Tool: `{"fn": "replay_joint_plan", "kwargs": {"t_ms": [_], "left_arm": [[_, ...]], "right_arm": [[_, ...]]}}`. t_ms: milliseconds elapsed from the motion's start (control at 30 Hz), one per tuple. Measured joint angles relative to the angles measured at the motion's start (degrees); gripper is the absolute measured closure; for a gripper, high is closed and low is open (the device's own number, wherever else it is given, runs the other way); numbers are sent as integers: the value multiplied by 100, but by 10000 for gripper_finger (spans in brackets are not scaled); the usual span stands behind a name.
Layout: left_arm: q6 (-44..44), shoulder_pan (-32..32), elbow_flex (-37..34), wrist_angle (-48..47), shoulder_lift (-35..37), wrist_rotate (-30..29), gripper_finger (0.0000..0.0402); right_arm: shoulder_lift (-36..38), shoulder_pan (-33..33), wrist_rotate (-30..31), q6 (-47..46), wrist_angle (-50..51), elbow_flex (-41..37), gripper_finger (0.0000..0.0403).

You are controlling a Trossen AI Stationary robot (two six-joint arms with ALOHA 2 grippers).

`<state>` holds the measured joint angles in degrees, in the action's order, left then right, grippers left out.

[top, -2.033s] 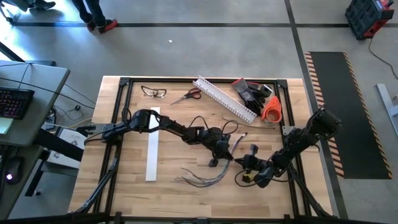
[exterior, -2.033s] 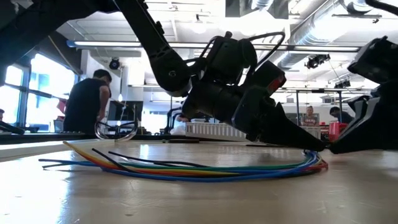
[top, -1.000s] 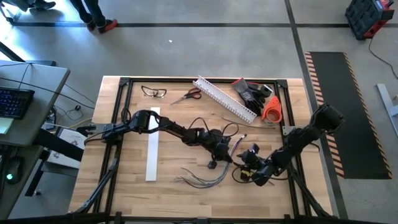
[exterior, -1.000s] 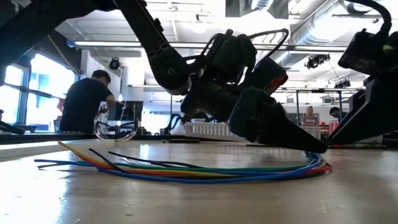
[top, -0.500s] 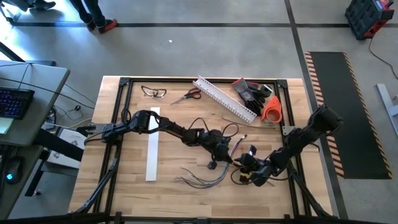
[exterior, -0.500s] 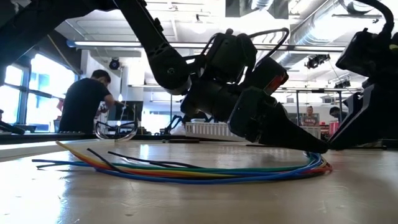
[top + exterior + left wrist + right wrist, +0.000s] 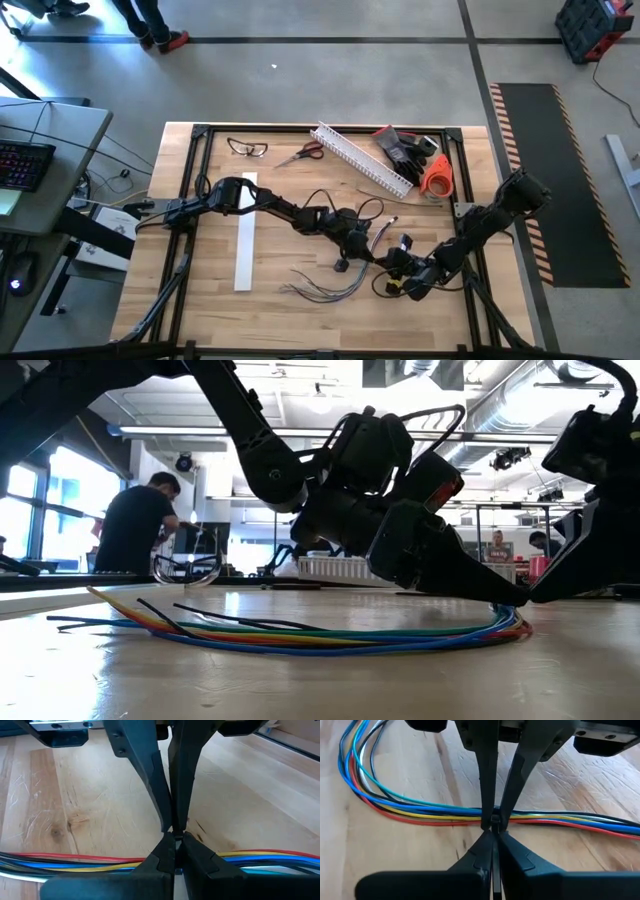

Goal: Ziptie cables
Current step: Wrap the bottom black zip tie on the cable wires

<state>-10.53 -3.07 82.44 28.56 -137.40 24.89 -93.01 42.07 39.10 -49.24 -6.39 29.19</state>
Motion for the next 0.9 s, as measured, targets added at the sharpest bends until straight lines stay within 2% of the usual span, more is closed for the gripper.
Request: {"fn": "replay_joint_plan", "kwargs": {"t_ms": [133,333,600,733,900], "left_arm": [[105,0,-102,83,59,102,401],[438,78,-801,1120,265,7,400],[458,72,-880,987,257,175,401],[339,134,-875,827,343,437,383],[254,227,-874,208,676,488,339]], "right_arm": [[2,294,134,-518,182,12,401],[-13,795,531,-1352,672,4,402],[-18,652,-38,-1334,681,-11,398],[101,593,-313,-1330,658,-4,367],[500,564,-554,-1335,799,-4,288]]}}
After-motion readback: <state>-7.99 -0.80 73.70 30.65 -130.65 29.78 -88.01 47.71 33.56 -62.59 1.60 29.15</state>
